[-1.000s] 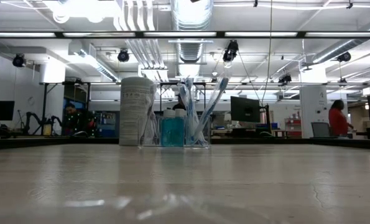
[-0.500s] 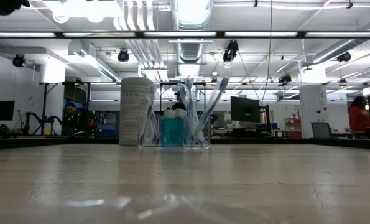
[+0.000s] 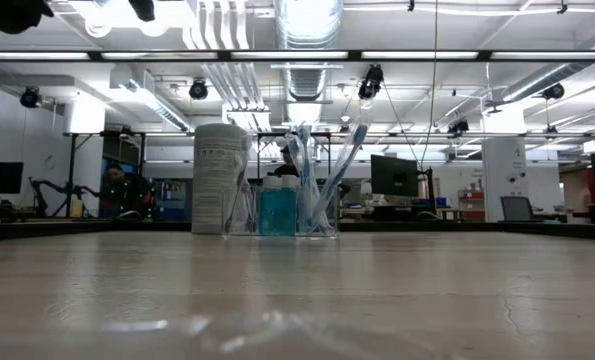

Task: Pick & Place toothbrushing station
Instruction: Put the blue toothbrush into the right of the transparent organizer

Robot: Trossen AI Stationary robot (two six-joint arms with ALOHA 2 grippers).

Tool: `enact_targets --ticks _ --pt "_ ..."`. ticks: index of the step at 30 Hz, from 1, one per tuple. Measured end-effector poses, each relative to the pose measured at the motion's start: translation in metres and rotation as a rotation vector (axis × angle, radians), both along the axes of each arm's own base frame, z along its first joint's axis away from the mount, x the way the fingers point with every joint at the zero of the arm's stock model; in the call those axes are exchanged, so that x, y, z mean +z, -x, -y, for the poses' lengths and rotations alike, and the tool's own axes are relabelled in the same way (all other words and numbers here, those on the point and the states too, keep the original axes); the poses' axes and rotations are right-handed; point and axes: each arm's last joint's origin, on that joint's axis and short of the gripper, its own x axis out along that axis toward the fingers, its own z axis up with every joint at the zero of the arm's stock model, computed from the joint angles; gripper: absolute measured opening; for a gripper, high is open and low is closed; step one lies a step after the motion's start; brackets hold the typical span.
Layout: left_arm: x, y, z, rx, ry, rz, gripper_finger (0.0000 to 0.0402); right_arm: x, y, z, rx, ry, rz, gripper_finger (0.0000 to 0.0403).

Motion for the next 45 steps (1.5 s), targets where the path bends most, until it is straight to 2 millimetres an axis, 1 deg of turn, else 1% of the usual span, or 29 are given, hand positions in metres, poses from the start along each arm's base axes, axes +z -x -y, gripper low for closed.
enact_targets --ticks 4,6,10,15,23,30,37,45 --pt "0.004 -0.007 0.000 -0.006 0.007 -0.009 0.0181 -0.007 -0.006 0.000 -0.006 0.016 -0.024 0.0013" --pt "0.003 -0.011 0.000 -0.006 0.008 -0.022 0.0181 -0.013 -0.014 -0.001 -0.004 0.019 -0.024 0.0013" --pt "0.000 -0.018 0.000 -0.006 0.009 -0.048 0.0181 -0.018 -0.020 -0.002 -0.008 0.022 -0.018 0.0013" --pt "-0.002 -0.020 0.000 -0.006 0.009 -0.057 0.0181 -0.018 -0.020 0.000 -0.042 0.039 -0.020 0.0013" --pt "0.001 -0.016 0.000 -0.004 0.007 -0.041 0.0181 -0.015 -0.018 0.000 -0.043 0.038 -0.011 0.0013" --pt "-0.001 -0.017 0.000 -0.004 0.007 -0.050 0.0172 -0.015 -0.018 0.001 -0.064 0.051 -0.007 0.0013" --pt "-0.001 -0.017 0.000 -0.005 0.008 -0.049 0.0145 -0.015 -0.018 0.001 -0.065 0.051 -0.007 0.0013" --pt "-0.001 -0.017 -0.001 0.004 0.015 -0.048 0.0079 -0.015 -0.018 0.001 -0.065 0.051 -0.003 0.0013"
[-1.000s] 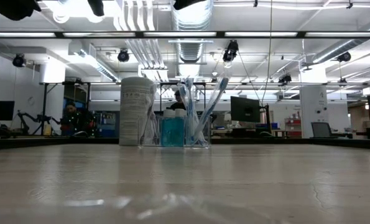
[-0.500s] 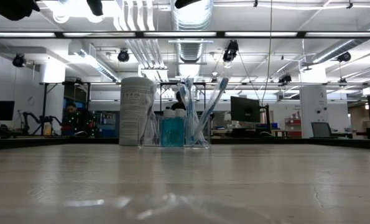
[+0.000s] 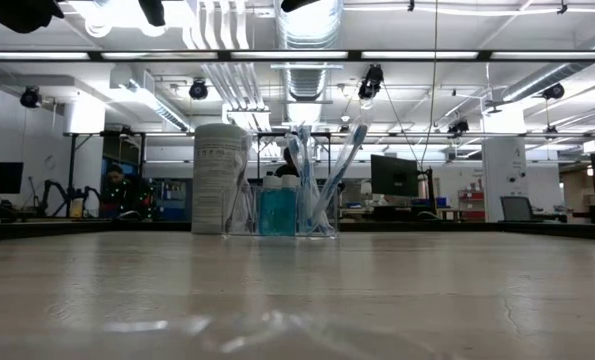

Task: Pick & Place toothbrushing station
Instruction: Put the blue toothbrush into the right of the transparent organizer

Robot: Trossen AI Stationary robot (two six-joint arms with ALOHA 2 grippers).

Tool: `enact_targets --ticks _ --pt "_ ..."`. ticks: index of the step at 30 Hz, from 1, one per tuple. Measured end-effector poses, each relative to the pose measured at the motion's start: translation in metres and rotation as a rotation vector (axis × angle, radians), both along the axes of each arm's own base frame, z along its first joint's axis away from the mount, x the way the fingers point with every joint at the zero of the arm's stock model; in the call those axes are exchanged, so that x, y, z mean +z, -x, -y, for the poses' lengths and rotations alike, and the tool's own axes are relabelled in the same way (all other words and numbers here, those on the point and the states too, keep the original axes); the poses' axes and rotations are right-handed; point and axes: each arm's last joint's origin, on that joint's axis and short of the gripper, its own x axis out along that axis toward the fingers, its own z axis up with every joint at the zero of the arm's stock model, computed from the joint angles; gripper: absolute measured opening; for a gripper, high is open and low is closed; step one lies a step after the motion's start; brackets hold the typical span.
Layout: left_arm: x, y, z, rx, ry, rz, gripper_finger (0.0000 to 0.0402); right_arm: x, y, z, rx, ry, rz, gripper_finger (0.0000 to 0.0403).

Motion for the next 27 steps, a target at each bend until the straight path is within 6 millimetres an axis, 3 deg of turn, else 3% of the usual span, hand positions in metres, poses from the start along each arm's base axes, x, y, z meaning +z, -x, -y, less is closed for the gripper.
enact_targets --ticks 8,22,27 --pt "-0.0001 -0.0002 -0.0001 0.005 0.007 0.001 0.0023 0.0001 0.0000 0.0000 0.005 0.012 -0.006 0.0013" --pt "0.0001 -0.0004 0.0004 -0.011 0.000 0.001 0.0021 0.0005 0.0004 0.0000 -0.010 -0.023 0.015 0.0014" --pt "0.0000 -0.0004 0.0004 -0.012 0.001 0.000 0.0026 0.0005 -0.0003 -0.0013 0.028 -0.053 0.019 0.0041"
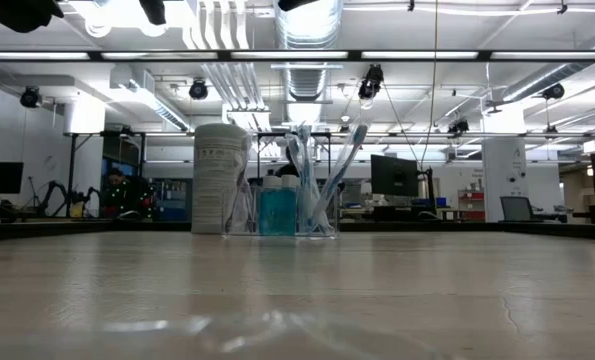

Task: Pick & Place toothbrushing station
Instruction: Put the blue toothbrush into the right of the transparent organizer

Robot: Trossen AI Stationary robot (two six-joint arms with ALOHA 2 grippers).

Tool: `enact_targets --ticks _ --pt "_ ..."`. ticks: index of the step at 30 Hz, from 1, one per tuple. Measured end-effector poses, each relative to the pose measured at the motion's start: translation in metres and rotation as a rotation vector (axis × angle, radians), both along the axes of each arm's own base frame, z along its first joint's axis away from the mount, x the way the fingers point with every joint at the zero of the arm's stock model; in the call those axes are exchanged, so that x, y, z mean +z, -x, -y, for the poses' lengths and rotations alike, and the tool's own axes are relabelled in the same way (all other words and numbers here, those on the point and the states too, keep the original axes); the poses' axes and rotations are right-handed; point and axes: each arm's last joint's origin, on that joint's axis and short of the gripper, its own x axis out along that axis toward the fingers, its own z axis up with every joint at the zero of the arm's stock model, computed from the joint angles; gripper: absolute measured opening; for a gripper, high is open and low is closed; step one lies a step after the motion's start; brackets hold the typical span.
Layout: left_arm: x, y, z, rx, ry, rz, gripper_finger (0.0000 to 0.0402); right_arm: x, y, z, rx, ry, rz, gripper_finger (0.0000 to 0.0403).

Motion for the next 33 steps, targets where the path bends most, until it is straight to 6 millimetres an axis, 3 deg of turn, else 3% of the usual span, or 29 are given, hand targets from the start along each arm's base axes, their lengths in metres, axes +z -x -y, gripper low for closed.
enact_targets --ticks 14,33 --pt "0.000 0.000 0.000 -0.004 0.015 -0.001 0.0022 -0.001 0.000 -0.001 0.013 -0.009 -0.005 0.0148" --pt "-0.007 -0.007 -0.001 0.053 -0.019 -0.170 0.0022 0.018 0.040 -0.002 -0.005 -0.052 -0.082 0.0169"
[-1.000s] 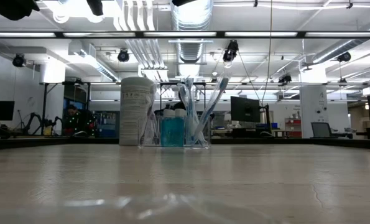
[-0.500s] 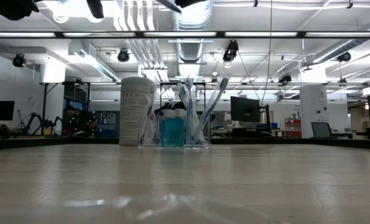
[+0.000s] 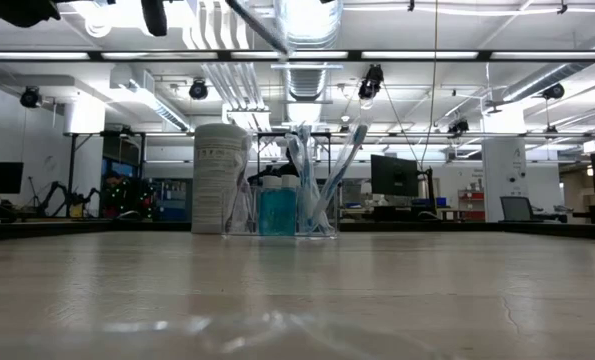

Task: Pick & Place toothbrushing station
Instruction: Put the blue toothbrush into the right of the transparent organizer

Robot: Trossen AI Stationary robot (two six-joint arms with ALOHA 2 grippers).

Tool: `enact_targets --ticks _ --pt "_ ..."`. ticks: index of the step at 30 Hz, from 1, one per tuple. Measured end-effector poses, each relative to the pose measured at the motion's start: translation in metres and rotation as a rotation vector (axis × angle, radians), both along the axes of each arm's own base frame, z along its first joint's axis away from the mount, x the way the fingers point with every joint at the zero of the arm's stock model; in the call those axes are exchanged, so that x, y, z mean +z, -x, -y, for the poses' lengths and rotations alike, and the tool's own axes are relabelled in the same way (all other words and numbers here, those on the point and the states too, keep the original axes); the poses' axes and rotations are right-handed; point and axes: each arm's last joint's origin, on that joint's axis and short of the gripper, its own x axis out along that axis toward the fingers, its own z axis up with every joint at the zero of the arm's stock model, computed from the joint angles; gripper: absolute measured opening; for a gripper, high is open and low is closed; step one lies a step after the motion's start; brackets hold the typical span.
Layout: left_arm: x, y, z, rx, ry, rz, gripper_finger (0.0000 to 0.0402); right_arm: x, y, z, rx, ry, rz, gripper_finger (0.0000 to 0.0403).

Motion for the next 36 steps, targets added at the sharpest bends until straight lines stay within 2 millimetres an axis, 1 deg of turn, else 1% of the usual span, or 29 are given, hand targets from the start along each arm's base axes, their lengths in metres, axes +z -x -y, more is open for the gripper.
enact_targets --ticks 3,6,9,13,17,21,27,31,36 --pt "0.004 -0.005 -0.001 0.016 -0.011 -0.107 0.0022 0.004 0.006 0.001 -0.016 -0.020 0.015 0.0169" --pt "0.012 -0.011 -0.002 0.039 -0.004 -0.231 0.0022 0.009 0.011 0.001 -0.046 -0.068 0.054 0.0169" --pt "0.022 -0.018 -0.003 0.045 -0.014 -0.306 0.0022 0.014 0.018 0.003 -0.053 -0.078 0.059 0.0169" --pt "0.036 -0.030 -0.003 0.048 -0.028 -0.315 0.0022 0.020 0.029 0.004 -0.061 -0.087 0.057 0.0169" --pt "0.040 -0.046 -0.007 0.057 -0.013 -0.331 0.0022 0.026 0.042 0.006 -0.092 -0.131 0.070 0.0169" --pt "0.035 -0.065 -0.013 0.072 0.020 -0.373 0.0023 0.029 0.053 0.007 -0.132 -0.179 0.070 0.0169" --pt "0.014 -0.093 -0.020 0.091 0.028 -0.472 0.0023 0.029 0.065 0.008 -0.174 -0.219 0.042 0.0169" --pt "0.007 -0.107 -0.023 0.098 0.020 -0.510 0.0023 0.026 0.069 0.009 -0.185 -0.218 0.003 0.0169" --pt "-0.003 -0.123 -0.027 0.111 -0.008 -0.562 0.0023 0.023 0.068 0.009 -0.187 -0.212 -0.022 0.0169"
